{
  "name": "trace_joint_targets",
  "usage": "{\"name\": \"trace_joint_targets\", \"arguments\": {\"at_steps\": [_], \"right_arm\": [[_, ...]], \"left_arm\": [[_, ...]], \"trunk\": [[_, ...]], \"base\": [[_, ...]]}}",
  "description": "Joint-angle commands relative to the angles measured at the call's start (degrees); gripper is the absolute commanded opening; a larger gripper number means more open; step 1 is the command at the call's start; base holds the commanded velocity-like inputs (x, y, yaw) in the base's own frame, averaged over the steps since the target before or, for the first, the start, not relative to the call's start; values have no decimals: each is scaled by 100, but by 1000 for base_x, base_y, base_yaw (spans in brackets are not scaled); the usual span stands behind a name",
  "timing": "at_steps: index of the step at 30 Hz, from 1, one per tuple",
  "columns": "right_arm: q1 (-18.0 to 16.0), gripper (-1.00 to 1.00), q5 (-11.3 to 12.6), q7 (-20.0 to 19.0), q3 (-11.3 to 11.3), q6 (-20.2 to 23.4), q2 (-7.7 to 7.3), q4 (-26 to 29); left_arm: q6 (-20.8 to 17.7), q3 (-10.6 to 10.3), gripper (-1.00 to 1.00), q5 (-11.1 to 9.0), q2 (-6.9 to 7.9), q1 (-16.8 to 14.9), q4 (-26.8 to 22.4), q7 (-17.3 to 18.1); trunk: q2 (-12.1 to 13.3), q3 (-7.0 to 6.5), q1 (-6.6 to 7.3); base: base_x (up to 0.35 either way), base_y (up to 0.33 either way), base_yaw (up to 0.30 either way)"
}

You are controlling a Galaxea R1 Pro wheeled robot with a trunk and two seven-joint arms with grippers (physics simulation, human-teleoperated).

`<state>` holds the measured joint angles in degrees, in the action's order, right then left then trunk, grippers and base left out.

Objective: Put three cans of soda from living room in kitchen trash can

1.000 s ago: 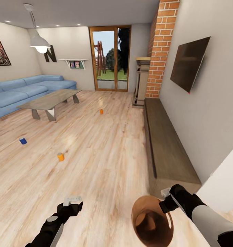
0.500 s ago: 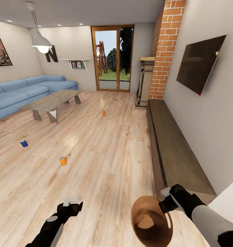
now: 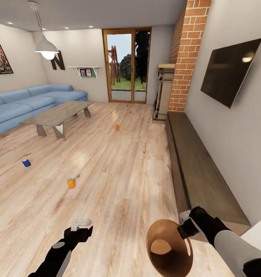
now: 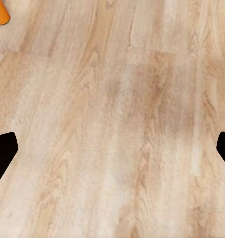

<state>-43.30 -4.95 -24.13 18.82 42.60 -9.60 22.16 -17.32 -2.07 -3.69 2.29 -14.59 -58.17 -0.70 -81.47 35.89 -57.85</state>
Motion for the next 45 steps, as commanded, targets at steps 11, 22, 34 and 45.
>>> {"name": "trace_joint_targets", "arguments": {"at_steps": [11, 22, 34, 45], "right_arm": [[-3, -100, 82, -13, -9, 13, 10, -1], [-3, -100, 63, -13, -14, 12, 50, -1], [6, -100, 32, -5, -10, 12, 81, 7], [6, -100, 36, -6, -9, 12, 82, 1]], "left_arm": [[0, -3, 100, 0, -8, 0, 14, 0], [0, 4, 100, 0, -10, 0, 24, 0], [0, 5, 100, 0, -14, 0, 25, 0], [-2, 40, 100, 5, -18, -8, 32, -16]], "trunk": [[0, 0, 0], [0, 0, 0], [0, 0, 0], [0, 0, 0]], "base": [[1, 142, 0], [12, 274, 0], [111, 251, 106], [175, -10, 9]]}}
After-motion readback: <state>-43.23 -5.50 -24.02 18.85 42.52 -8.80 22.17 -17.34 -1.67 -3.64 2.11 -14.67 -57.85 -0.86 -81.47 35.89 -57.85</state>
